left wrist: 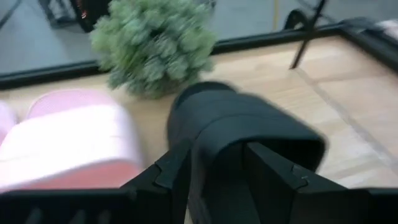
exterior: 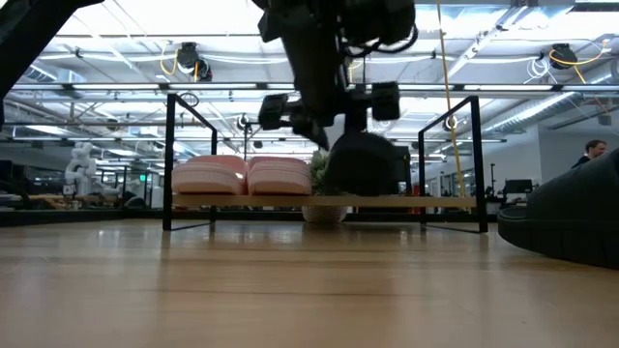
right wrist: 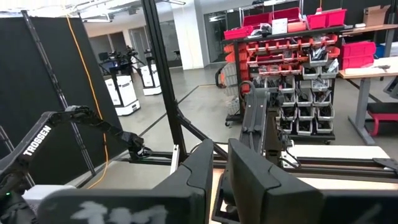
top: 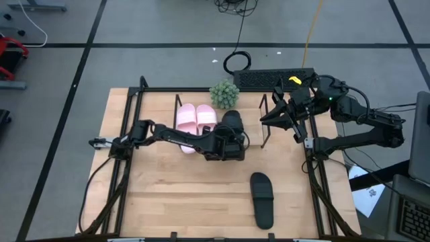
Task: Pick and place slides into the shelf
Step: Put the left black slipper on the shelf
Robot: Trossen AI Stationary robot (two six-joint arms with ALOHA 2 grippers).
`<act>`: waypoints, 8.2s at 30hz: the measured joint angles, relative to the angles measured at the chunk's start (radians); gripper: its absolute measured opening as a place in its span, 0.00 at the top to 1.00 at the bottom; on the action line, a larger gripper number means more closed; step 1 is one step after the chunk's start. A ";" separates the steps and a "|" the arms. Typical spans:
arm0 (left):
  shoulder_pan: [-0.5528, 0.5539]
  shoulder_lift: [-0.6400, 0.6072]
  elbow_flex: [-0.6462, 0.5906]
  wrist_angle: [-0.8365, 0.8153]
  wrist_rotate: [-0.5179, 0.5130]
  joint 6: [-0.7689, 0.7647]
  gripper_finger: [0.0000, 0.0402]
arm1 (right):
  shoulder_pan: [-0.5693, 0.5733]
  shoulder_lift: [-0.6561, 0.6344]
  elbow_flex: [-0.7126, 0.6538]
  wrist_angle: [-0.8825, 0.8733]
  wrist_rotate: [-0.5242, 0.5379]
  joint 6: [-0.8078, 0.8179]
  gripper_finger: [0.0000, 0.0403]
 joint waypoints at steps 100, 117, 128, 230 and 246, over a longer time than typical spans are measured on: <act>-0.432 -0.413 -0.025 -0.851 -0.215 -0.074 0.64 | 0.368 0.247 -0.215 -0.339 0.667 -0.395 0.89; -0.377 -0.425 -0.083 -0.851 -0.118 -0.052 0.64 | 0.382 0.616 -0.113 -0.286 1.279 -0.610 0.89; -0.345 -0.425 -0.083 -0.850 -0.118 -0.036 0.64 | 0.348 0.624 -0.111 -0.281 1.209 -0.550 0.89; -0.344 -0.424 -0.083 -0.826 -0.117 -0.045 0.64 | 0.231 0.731 -0.063 -0.300 1.144 -0.563 0.62; -0.344 -0.424 -0.083 -0.822 -0.117 -0.045 0.64 | 0.179 0.730 -0.063 -0.263 1.157 -0.593 0.62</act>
